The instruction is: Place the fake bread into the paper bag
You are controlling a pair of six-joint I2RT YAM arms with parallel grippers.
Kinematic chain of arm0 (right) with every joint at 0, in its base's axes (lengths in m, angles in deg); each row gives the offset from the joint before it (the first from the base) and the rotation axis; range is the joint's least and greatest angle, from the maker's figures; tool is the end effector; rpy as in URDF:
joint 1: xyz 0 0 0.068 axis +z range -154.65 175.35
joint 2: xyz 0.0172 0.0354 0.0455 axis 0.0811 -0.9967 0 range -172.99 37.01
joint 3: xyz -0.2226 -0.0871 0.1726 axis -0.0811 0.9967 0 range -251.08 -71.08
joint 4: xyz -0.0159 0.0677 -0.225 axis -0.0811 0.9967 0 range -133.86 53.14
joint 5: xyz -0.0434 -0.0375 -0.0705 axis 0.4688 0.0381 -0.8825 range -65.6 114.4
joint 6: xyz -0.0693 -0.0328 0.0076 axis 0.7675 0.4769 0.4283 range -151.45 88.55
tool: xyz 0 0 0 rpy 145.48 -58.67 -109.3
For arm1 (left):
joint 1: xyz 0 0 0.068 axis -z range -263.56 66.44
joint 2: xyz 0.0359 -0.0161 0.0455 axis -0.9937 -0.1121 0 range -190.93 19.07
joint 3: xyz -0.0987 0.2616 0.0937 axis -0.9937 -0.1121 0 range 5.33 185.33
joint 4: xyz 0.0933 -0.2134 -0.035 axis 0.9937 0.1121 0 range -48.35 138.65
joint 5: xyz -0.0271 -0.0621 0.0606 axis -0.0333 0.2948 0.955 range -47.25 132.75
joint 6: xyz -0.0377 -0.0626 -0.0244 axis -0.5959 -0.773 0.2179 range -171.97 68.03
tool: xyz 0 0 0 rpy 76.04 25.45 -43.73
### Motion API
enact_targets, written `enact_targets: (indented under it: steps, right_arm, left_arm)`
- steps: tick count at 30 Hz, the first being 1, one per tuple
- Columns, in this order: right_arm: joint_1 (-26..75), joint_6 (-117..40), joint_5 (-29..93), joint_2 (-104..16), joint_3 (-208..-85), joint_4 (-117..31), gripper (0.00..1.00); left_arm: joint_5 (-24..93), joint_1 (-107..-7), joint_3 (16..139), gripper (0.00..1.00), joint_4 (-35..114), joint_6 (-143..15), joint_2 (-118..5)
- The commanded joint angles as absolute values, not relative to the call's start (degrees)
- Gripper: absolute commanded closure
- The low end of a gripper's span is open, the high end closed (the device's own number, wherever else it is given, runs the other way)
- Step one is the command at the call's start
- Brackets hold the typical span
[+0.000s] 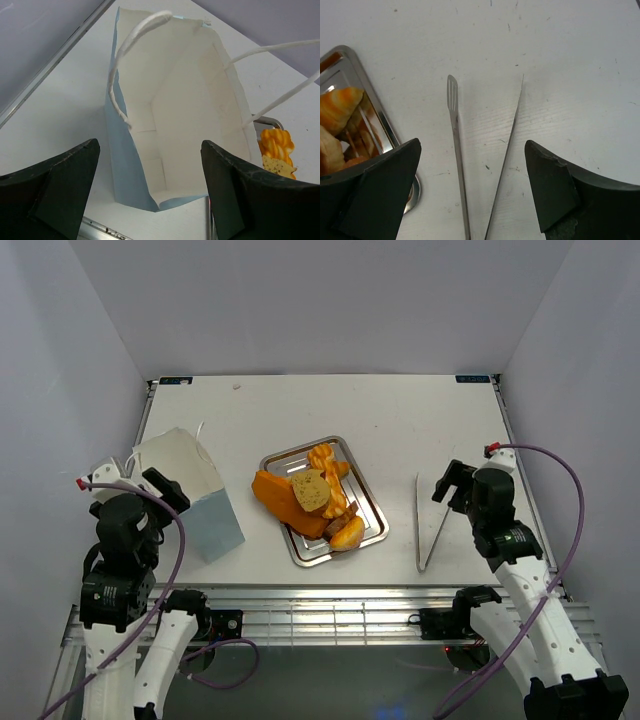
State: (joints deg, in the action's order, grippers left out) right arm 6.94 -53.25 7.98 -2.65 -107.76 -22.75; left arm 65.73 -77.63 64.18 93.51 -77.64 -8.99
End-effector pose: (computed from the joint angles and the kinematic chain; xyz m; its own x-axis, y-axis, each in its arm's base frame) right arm 0.1450 0.0109 0.2893 -0.3488 0.2921 -0.8905 0.2043 0.9510 0.2319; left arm 0.0505 0.0205 0.3628 -0.2063 -0.3795 -0.9019 -0.3956 0.8754 -0.2778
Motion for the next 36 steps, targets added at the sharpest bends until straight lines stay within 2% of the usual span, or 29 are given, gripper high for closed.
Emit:
enact_targets:
  steps: [1,6,11,16,36]
  right_arm:
    - [6.8,-48.9,7.8,-2.3,-105.4,-21.8,0.1]
    - [6.9,-51.6,11.7,-4.2,-102.1,-19.9,0.1]
    - [9.3,-57.0,13.3,-0.3,-99.6,-20.1,0.1]
    - [11.0,-59.5,14.3,-2.4,-98.8,-18.0,0.1]
    - [18.7,-63.7,6.2,-12.6,-96.7,-20.7,0.1]
  left_arm:
    - [65.3,-77.9,62.8,0.08,91.8,-78.9,-10.0]
    - [64.0,-77.9,61.8,0.09,90.6,-79.7,-12.9]
    - [64.1,-77.9,58.6,0.08,85.7,-79.1,-10.8]
    - [64.0,-77.9,56.3,0.08,82.9,-78.9,-11.1]
    - [64.0,-77.9,51.4,0.07,73.2,-76.7,-13.5]
